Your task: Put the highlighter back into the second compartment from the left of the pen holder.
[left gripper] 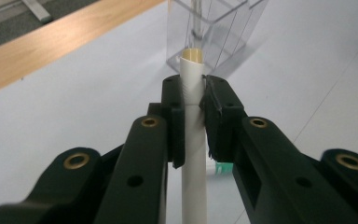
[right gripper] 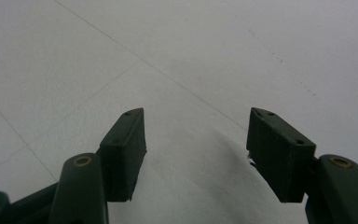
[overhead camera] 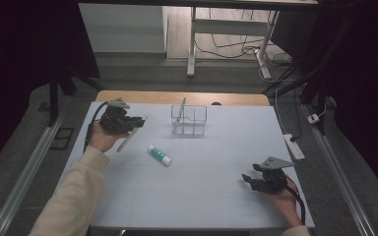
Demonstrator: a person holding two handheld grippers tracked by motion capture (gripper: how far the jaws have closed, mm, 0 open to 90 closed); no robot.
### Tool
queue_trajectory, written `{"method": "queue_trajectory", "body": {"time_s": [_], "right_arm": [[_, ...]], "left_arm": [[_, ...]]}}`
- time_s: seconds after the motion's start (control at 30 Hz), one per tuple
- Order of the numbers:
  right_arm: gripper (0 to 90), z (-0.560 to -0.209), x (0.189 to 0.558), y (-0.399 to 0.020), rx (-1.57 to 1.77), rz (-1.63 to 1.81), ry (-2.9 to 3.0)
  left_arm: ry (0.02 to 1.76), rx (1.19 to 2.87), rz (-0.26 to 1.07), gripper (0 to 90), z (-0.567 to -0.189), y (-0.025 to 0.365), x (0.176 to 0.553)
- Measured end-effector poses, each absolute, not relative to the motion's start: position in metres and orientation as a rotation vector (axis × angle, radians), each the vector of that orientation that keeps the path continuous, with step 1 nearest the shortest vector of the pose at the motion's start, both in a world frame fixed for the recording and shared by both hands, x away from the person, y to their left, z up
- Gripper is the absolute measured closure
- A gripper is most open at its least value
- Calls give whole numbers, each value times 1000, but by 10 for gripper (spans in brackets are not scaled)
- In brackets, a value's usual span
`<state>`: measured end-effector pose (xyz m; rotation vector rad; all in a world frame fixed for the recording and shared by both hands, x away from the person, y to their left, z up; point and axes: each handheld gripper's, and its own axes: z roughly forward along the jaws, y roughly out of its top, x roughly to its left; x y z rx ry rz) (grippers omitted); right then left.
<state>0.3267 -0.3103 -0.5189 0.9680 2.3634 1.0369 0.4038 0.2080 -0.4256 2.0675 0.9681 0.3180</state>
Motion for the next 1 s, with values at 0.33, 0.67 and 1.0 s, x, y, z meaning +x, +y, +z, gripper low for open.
{"method": "queue_trajectory", "body": {"time_s": [0.33,0.67,1.0], "right_arm": [[366,-519,327,-311,971,1033,2360],[366,-519,327,-311,971,1032,2361],[366,-519,327,-313,975,1038,2355]], "left_arm": [[930,1990,323,786,-411,198,407],[904,1934,328,785,-401,183,414],[872,1888,327,786,-391,166,422]]}}
